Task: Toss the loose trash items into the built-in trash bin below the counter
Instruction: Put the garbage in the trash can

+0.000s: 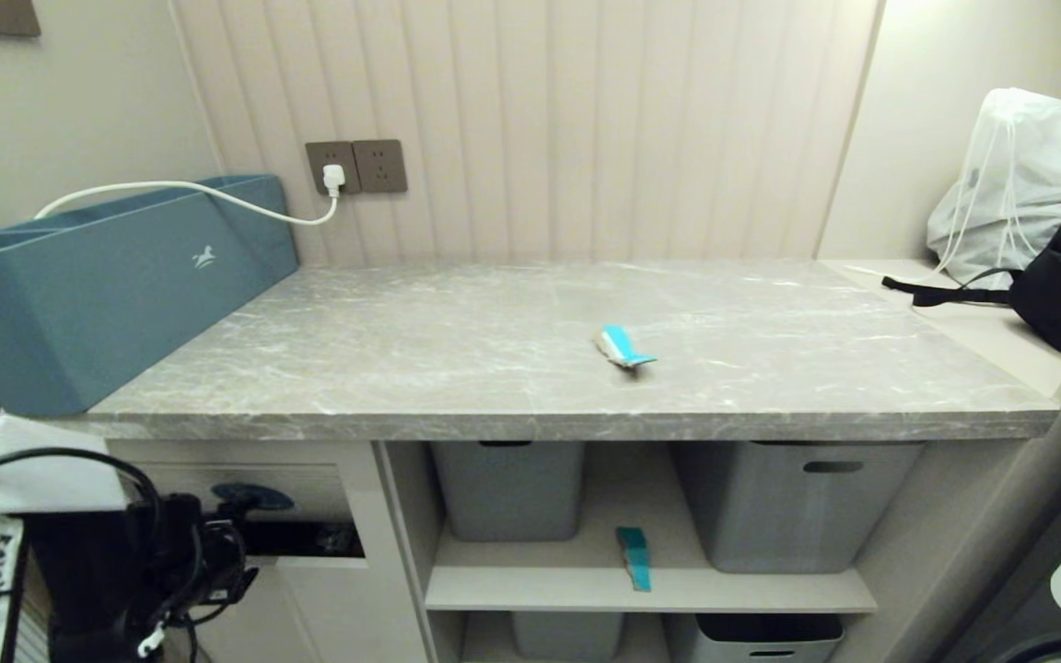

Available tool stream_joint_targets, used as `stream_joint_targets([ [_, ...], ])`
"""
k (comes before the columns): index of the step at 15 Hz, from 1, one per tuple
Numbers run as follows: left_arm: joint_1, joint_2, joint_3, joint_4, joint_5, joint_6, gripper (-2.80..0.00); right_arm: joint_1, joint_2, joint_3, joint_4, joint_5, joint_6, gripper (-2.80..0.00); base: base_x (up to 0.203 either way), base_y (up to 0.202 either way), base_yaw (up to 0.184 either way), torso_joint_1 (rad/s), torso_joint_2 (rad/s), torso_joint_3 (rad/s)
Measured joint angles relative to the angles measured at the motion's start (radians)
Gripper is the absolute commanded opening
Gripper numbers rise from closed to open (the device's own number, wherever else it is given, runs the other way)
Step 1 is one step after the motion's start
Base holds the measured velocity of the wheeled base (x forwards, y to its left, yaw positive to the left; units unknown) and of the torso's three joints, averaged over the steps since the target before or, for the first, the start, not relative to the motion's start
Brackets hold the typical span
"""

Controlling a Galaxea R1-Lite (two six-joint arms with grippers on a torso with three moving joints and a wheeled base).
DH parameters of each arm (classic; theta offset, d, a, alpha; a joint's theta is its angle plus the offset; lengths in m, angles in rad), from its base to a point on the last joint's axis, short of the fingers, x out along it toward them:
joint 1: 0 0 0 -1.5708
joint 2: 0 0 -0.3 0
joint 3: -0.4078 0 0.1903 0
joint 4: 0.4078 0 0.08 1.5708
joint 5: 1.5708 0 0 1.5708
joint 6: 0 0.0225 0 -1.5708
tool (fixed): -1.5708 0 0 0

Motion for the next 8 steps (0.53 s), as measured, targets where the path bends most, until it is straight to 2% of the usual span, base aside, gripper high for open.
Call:
stream_joint_targets([
  [1,0.007,-0.04,0.063,0.0,0.019,-0.003,-0.61,0.0,0.0,0.0,0.0,0.0,0.0,-2.8,0.0,0.0,0.0,0.0,0.0,0.0],
  [2,0.015,-0.085,0.124,0.0,0.037,-0.006,-2.8,0.0,0.0,0.0,0.0,0.0,0.0,-2.8,0.0,0.0,0.0,0.0,0.0,0.0],
  [8,0.043,-0.429,0.449,0.02,0.104,0.015,-2.8,0.0,0.0,0.0,0.0,0.0,0.0,-2.8,0.0,0.0,0.0,0.0,0.0,0.0],
])
